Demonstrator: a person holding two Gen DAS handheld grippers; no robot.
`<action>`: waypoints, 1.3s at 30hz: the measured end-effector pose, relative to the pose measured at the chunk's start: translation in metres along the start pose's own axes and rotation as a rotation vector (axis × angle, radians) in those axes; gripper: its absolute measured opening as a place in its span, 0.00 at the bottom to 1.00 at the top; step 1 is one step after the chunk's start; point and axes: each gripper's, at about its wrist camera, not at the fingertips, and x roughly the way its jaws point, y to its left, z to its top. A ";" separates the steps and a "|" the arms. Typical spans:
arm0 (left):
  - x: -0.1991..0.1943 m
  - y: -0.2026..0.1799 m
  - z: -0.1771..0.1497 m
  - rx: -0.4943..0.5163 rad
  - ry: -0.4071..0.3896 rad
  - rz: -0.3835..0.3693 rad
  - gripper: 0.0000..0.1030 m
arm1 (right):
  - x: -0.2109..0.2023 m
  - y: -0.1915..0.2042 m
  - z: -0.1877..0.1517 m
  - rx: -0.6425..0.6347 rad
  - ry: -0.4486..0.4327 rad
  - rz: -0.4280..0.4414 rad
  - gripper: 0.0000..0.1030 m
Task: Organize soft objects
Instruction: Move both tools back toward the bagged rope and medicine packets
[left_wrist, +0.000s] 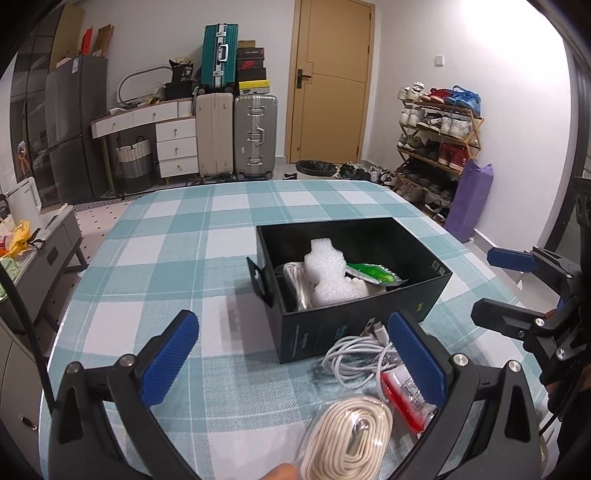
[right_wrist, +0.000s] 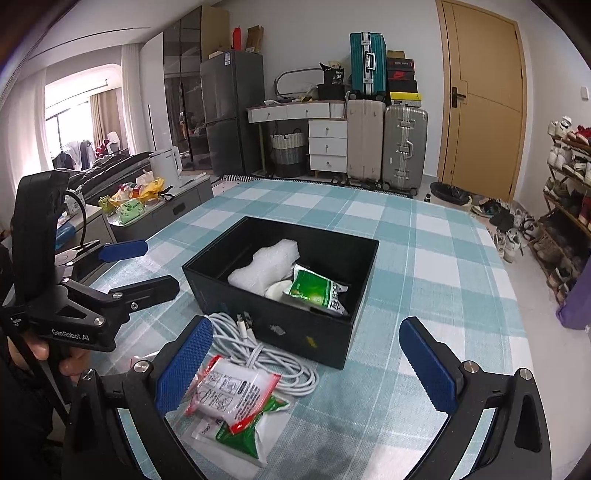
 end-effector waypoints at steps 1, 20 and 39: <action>0.000 0.000 -0.002 -0.004 -0.002 -0.003 1.00 | 0.000 0.001 -0.001 0.000 0.007 0.002 1.00; 0.000 -0.010 -0.035 0.049 0.096 0.003 1.00 | 0.017 0.002 -0.025 -0.054 0.169 0.071 1.00; 0.002 -0.028 -0.060 0.140 0.238 -0.039 1.00 | 0.035 0.027 -0.036 -0.103 0.224 0.118 1.00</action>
